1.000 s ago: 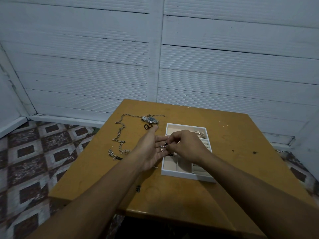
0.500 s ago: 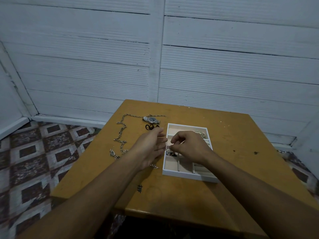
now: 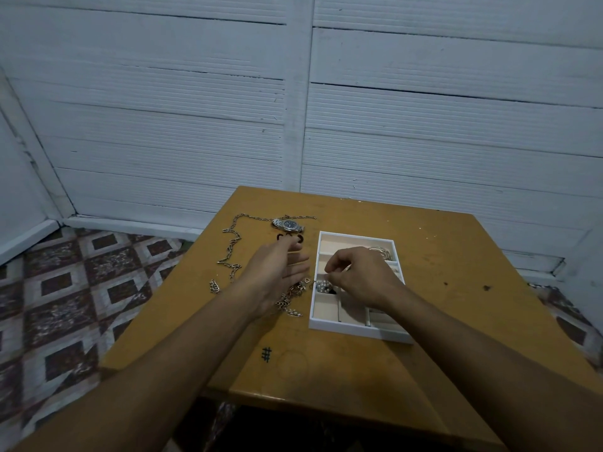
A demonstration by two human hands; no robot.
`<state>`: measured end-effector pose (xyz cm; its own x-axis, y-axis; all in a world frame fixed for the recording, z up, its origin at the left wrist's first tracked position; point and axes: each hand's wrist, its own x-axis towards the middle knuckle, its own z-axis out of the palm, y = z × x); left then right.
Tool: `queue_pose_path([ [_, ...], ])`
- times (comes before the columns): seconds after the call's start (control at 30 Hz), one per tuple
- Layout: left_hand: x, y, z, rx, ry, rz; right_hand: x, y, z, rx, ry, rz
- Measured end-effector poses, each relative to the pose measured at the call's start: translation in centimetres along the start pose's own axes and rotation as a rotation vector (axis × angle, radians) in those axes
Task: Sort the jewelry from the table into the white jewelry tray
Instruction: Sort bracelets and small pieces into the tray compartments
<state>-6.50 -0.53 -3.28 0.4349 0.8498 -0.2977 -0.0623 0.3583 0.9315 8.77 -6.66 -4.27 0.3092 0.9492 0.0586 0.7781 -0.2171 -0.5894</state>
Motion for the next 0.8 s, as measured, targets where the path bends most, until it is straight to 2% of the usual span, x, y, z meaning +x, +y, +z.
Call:
queue_pose_path([
  [0.1,0.2,-0.5,-0.4,0.209,0.056,0.103,0.3,-0.4,0.8,-0.03,-0.019,-0.011],
  [0.27,0.0,-1.4,-2.2,0.715,0.121,0.434,0.8,-0.6,1.7,-0.08,-0.07,0.027],
  [0.33,-0.1,-1.7,-2.9,0.853,0.11,0.512,0.9,-0.7,1.7,-0.087,-0.08,0.036],
  [0.5,-0.5,-2.1,-5.2,1.016,0.107,0.577,0.9,-0.8,1.6,-0.11,-0.108,0.033],
  [0.8,-2.0,-4.2,-8.1,1.131,0.148,0.574,0.6,-0.5,2.0,-0.177,-0.075,0.007],
])
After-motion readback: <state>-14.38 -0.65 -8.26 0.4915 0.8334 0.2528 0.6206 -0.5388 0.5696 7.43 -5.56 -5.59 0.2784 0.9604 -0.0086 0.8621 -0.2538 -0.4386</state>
